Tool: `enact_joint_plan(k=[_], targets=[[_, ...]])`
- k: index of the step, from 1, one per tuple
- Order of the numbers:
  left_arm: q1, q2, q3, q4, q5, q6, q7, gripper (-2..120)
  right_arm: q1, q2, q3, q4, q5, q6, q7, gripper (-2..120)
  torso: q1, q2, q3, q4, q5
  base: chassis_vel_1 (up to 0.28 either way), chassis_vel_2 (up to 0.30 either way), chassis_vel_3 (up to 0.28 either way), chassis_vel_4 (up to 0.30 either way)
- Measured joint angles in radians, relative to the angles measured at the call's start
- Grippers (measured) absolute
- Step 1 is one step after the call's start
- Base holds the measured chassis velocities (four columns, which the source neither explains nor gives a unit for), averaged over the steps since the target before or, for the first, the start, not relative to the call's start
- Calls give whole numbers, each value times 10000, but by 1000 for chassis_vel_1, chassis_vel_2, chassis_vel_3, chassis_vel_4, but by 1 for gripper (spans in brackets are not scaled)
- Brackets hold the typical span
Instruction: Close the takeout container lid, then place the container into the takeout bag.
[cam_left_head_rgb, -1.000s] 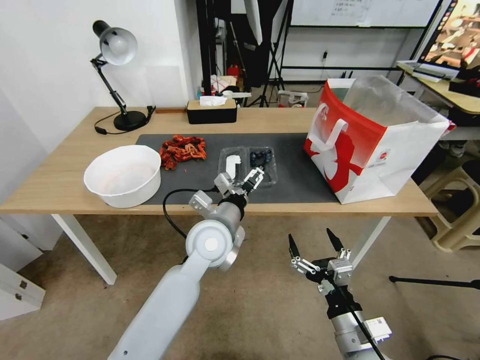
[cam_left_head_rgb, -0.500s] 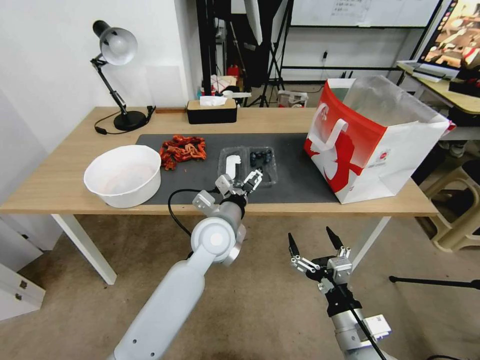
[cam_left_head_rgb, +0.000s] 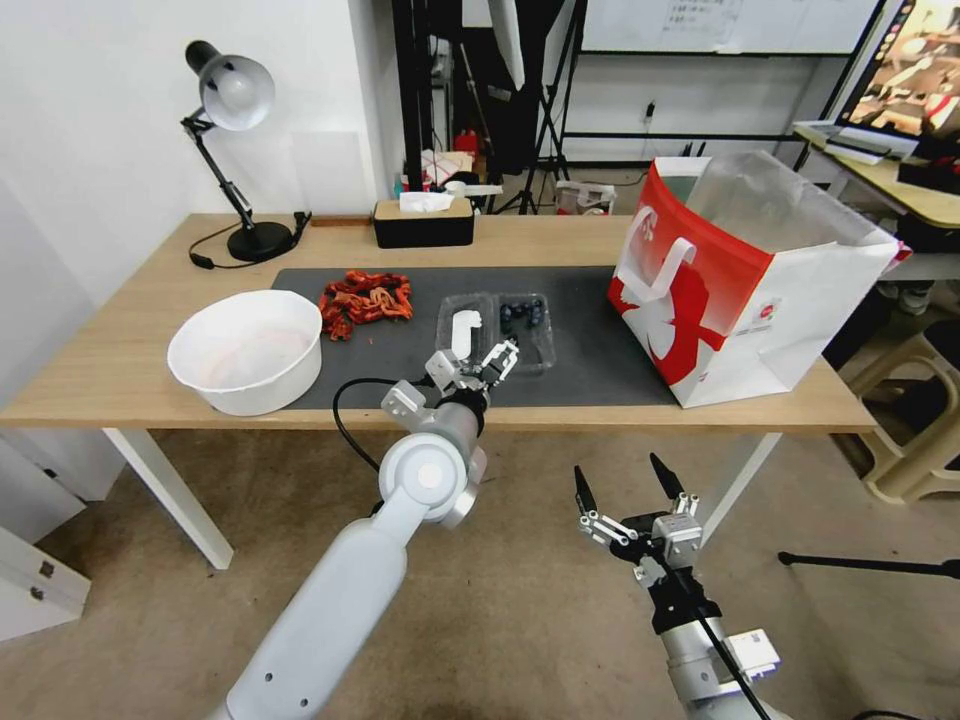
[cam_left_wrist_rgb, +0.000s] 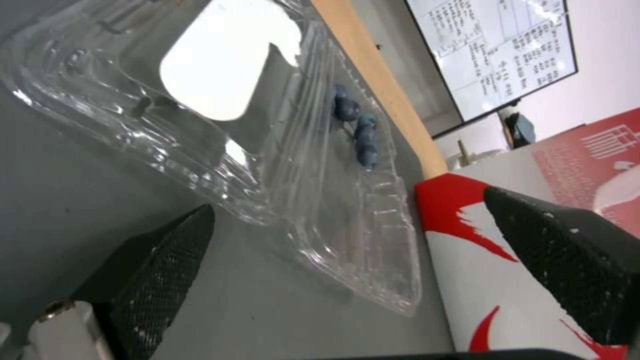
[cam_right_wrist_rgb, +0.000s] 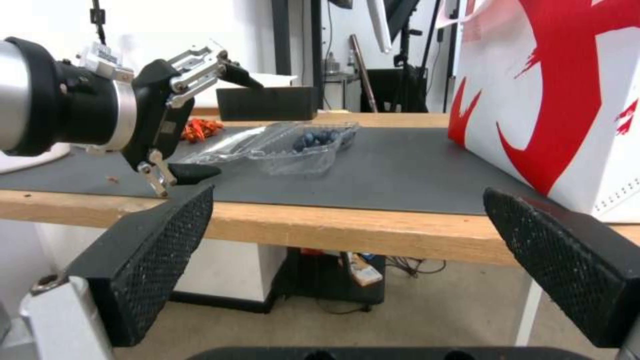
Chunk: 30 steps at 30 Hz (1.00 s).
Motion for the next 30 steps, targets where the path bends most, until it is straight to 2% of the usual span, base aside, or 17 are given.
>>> enact_joint_plan(k=[12, 30], targets=[[-21, -61, -45, 158, 17, -60, 14, 100, 10, -22, -44, -58, -31, 0, -13, 100, -2, 1, -1, 0, -1, 0, 0, 0, 0], [-9, -168, -217, 290, -285, -789, 517, 100, -62, 151, -210, -222, -224, 42, -72, 100, 0, 0, 0, 1, 0, 0, 0, 0, 0]])
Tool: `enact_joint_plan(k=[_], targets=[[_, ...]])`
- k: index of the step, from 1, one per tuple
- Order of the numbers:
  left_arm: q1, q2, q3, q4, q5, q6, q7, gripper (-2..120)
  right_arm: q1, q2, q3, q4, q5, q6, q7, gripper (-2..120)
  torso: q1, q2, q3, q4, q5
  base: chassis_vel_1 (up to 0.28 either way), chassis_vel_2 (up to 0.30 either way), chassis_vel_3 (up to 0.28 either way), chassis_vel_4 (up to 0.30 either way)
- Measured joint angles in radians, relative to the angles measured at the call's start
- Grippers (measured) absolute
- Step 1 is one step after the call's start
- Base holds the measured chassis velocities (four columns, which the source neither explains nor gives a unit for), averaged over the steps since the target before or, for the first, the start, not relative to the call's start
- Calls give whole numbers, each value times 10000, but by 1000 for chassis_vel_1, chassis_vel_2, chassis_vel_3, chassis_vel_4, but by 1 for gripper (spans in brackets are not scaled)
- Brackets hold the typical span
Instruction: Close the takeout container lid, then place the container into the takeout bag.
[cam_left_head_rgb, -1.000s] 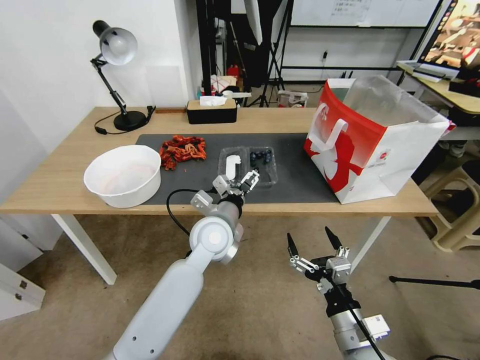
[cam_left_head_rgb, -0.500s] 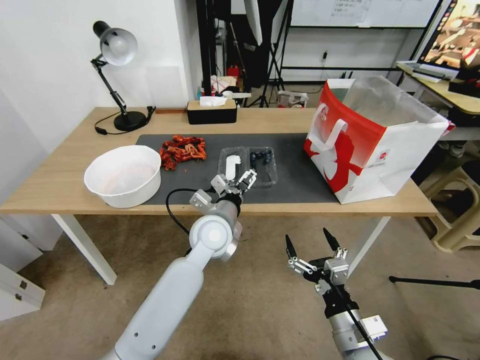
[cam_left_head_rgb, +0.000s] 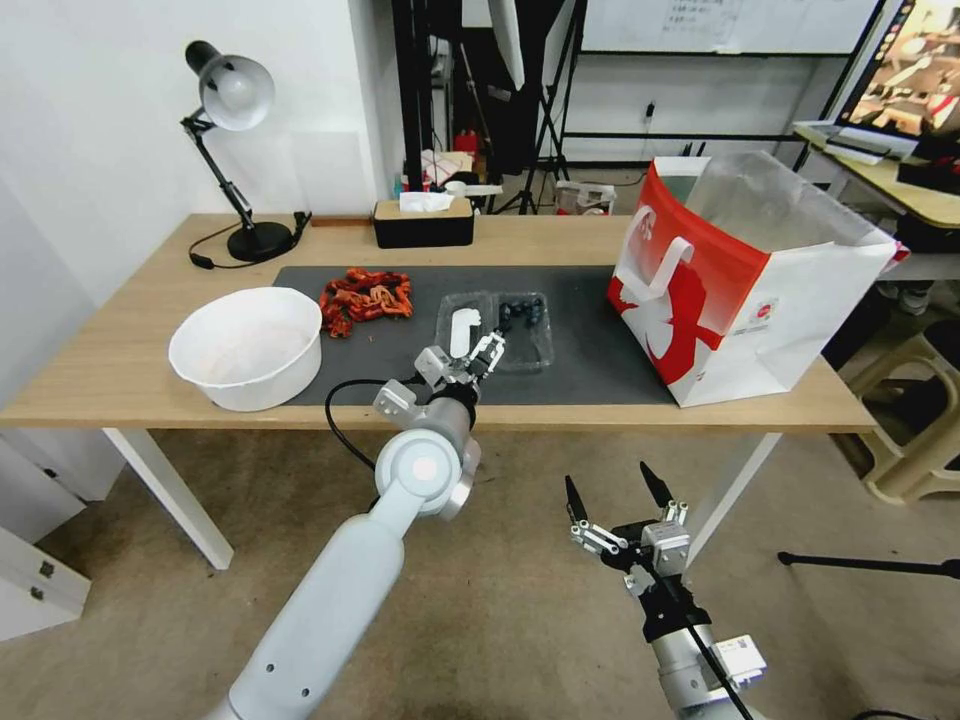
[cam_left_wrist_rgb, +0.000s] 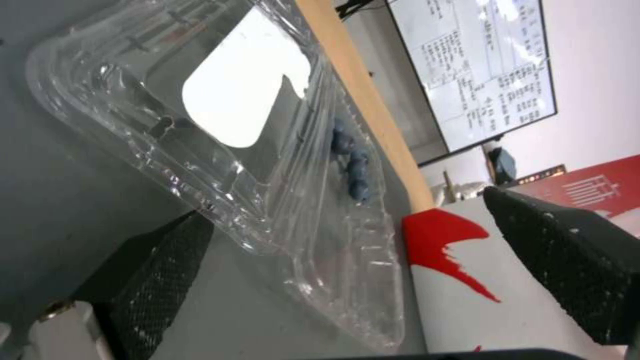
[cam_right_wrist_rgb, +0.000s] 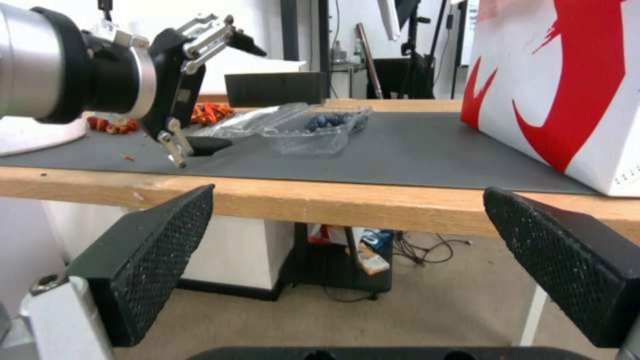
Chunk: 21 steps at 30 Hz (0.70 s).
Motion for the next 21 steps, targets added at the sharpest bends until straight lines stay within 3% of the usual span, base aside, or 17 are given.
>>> enact_joint_plan(k=[7, 9, 21], targets=[[-27, -68, -6, 85, 20, -363, 548, 100, -17, 43, -9, -1, -35, 7, -17, 100, 0, 0, 0, -1, 0, 0, 0, 0, 0], [22, -6, 41, 99, 404, -452, 1125, 100, -20, 45, -2, -12, -37, 10, -18, 100, 0, 0, 0, -1, 0, 0, 0, 0, 0], [28, 343, 466, 280, 1970, -406, 2829, 100, -49, 51, 33, -13, -51, 57, -18, 100, 0, 0, 0, -1, -1, 0, 0, 0, 0]])
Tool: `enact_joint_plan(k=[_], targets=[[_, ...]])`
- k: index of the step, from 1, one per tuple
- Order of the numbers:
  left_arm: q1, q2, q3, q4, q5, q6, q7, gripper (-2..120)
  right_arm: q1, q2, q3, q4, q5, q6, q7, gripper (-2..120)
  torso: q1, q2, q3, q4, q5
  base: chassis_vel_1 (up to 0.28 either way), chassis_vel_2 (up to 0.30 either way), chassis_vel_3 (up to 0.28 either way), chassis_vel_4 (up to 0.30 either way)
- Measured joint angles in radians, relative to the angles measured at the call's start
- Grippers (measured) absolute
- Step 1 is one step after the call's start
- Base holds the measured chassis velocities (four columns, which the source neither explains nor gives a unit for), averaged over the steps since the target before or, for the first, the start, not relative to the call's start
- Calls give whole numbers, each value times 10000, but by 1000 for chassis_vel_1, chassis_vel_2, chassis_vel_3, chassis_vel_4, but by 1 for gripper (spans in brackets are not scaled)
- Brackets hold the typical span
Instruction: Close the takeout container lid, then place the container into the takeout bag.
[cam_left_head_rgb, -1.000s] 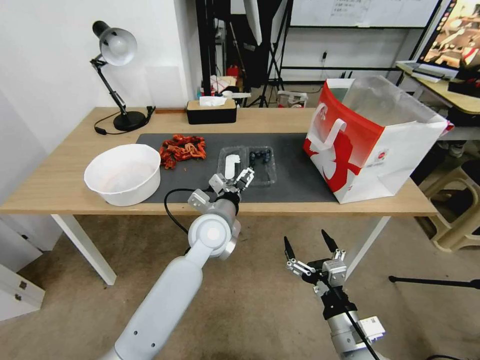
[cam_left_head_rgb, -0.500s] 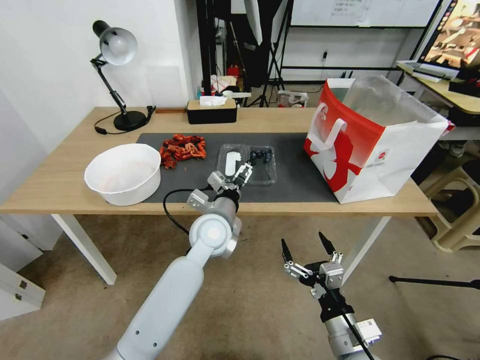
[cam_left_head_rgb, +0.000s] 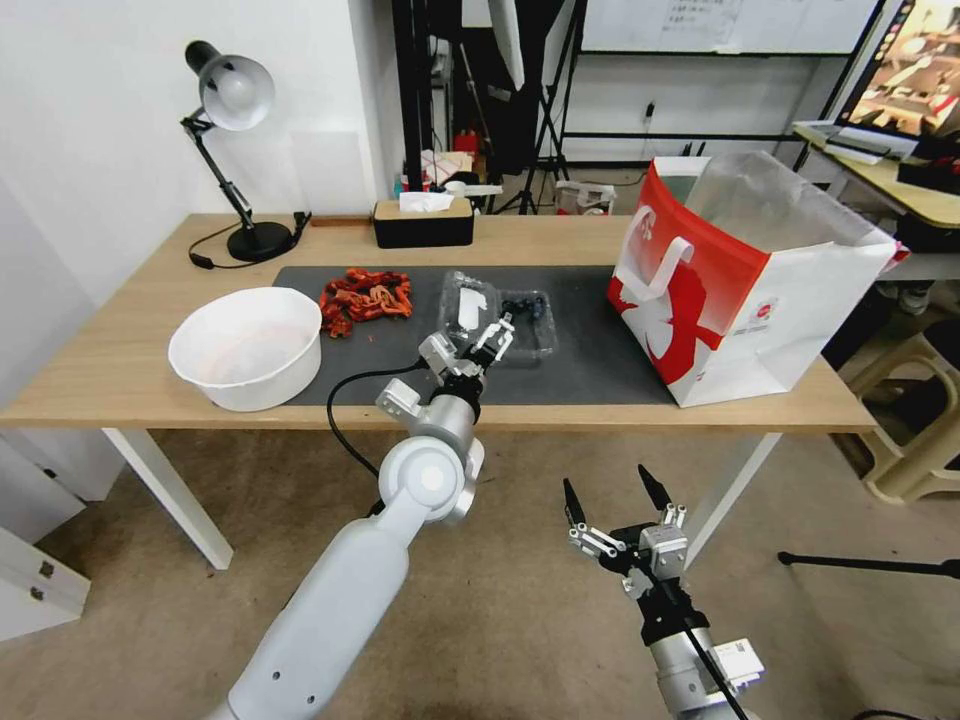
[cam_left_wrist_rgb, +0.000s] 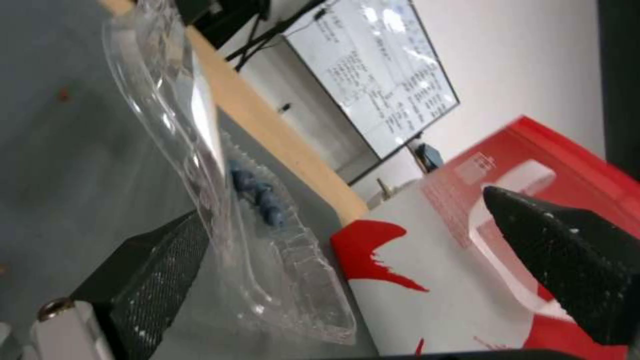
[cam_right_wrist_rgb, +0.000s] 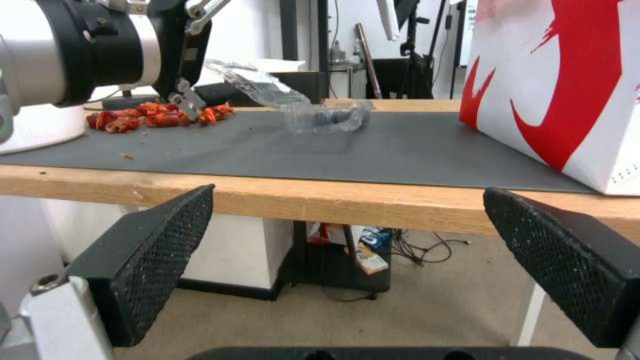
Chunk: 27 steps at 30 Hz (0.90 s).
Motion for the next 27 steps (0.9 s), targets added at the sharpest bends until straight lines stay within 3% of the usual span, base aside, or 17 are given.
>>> enact_joint_plan(k=[27], targets=[[-767, 134, 576, 795, 886, -1, 1653, 100, -20, 38, 63, -46, -168, 73, 66, 100, 2, 0, 0, 1, 1, 0, 0, 0, 0]])
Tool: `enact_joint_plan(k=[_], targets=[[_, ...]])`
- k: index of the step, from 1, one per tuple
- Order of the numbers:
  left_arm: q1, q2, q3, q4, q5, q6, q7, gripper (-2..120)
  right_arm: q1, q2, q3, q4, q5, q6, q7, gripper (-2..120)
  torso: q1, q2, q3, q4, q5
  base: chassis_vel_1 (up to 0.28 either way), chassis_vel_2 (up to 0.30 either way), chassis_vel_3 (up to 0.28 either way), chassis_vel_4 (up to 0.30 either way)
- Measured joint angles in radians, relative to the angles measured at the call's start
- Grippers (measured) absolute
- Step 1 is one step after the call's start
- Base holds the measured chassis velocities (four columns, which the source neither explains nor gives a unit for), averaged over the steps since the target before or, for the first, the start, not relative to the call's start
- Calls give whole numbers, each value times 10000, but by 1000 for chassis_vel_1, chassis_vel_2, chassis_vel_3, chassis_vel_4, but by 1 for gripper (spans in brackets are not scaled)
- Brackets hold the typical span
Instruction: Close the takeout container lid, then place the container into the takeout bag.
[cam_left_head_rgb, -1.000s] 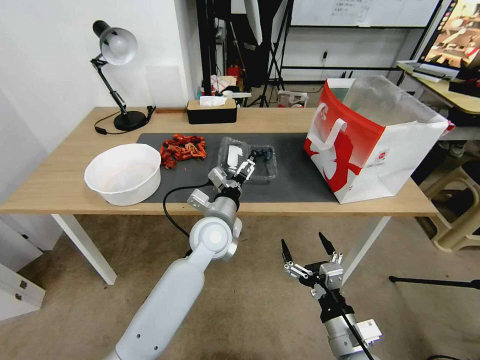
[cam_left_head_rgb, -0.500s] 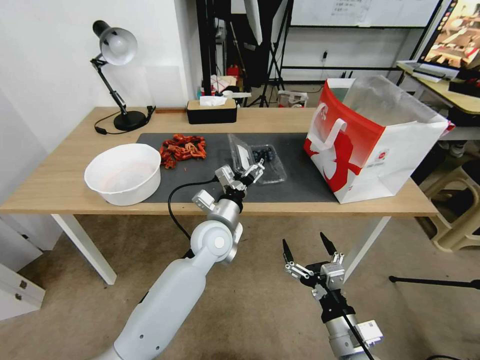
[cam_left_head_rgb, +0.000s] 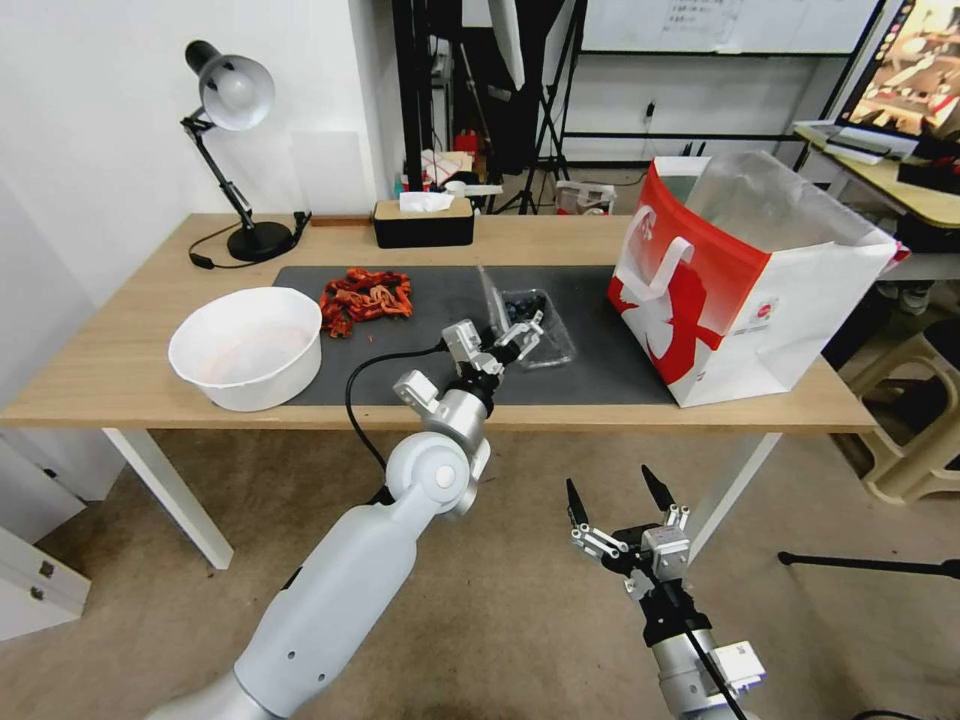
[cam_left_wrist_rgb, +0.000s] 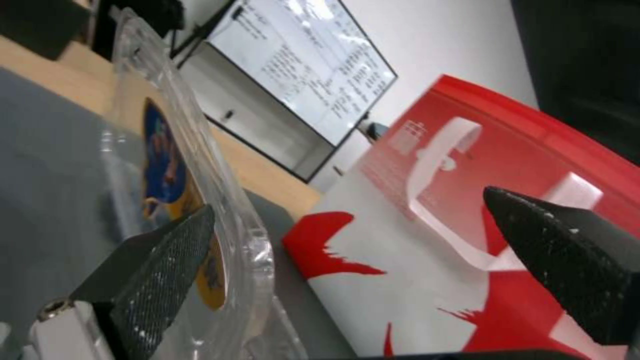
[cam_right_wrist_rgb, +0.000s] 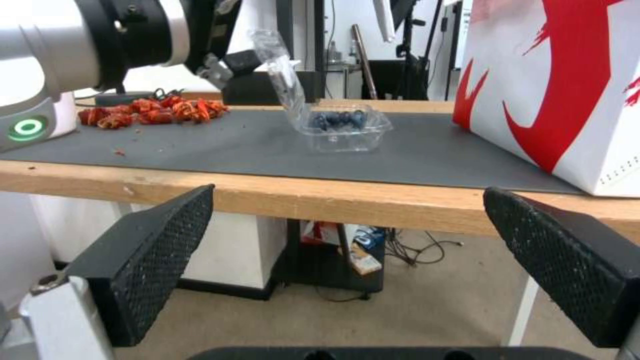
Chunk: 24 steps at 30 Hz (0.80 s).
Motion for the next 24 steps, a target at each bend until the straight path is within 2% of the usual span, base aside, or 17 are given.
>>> enact_joint_plan(k=[5, 15, 20, 21, 23, 24], targets=[[-561, -63, 384, 413, 37, 47, 333, 100, -2, -19, 12, 37, -13, -4, 19, 100, 0, 0, 0, -1, 0, 0, 0, 0, 0], [-1280, -365, 840, 1121, 68, 201, 423, 100, 6, -44, 72, 46, -19, -15, 71, 100, 0, 0, 0, -2, 0, 0, 0, 0, 0], [-1558, -519, 963, 1360, -318, 694, 261, 100, 28, -35, 81, 30, -29, -16, 74, 100, 0, 0, 0, -1, 1, 0, 0, 0, 0], [-1650, -606, 971, 1442, -675, 951, 30, 100, 49, -28, 77, 28, -31, -15, 75, 100, 0, 0, 0, -1, 0, 0, 0, 0, 0], [-1650, -606, 971, 1442, -675, 951, 30, 100, 49, -28, 77, 28, -31, -15, 75, 100, 0, 0, 0, -1, 0, 0, 0, 0, 0], [-1711, -679, 967, 1507, -951, 1088, -223, 98, 58, -24, 73, 32, -31, -17, 75, 100, 0, 0, 0, -1, 1, 0, 0, 0, 0]])
